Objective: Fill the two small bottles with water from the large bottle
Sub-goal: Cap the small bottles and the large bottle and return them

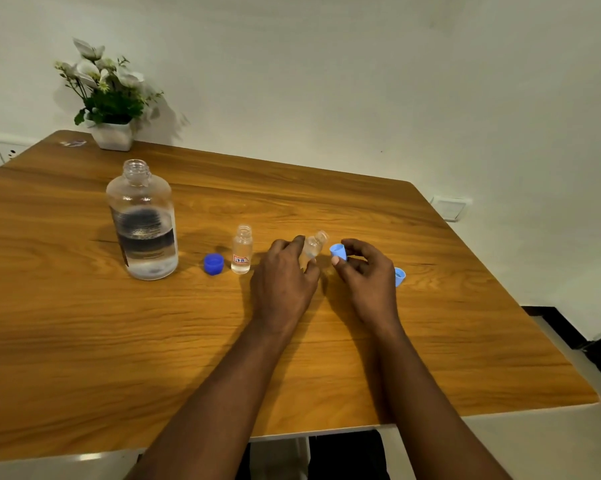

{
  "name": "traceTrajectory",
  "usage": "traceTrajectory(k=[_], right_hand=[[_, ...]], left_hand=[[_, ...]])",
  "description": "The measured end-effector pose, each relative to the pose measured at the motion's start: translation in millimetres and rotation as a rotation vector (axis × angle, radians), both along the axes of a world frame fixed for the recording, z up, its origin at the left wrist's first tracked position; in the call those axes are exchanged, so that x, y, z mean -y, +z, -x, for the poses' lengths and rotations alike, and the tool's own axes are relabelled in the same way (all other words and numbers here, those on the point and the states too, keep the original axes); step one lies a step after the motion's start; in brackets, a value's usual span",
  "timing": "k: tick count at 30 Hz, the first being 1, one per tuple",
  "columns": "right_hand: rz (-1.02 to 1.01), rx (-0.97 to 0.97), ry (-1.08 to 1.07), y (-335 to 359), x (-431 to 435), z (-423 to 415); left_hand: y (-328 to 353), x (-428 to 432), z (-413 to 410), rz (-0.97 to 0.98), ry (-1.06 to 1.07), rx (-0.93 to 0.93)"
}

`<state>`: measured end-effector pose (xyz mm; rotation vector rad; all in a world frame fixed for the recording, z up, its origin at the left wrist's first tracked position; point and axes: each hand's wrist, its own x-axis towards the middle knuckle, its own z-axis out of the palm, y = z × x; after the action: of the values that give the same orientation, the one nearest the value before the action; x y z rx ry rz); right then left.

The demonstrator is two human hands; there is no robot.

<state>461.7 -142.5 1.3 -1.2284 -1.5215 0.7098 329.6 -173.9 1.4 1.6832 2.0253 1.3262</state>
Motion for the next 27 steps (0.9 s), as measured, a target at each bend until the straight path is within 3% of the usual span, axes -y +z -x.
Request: traceTrajectory(k=[9, 19, 27], right_hand=[[-0.11, 0.015, 0.051, 7, 1, 1], [-0.136, -0.167, 0.017, 18, 5, 6], [-0.13, -0.139, -0.005, 18, 6, 8]], left_hand=[[-1, 1, -3, 0.01, -0.013, -0.062], [0, 1, -4, 0.037, -0.035, -0.11], [2, 3, -5, 0.056, -0.064, -0.147]])
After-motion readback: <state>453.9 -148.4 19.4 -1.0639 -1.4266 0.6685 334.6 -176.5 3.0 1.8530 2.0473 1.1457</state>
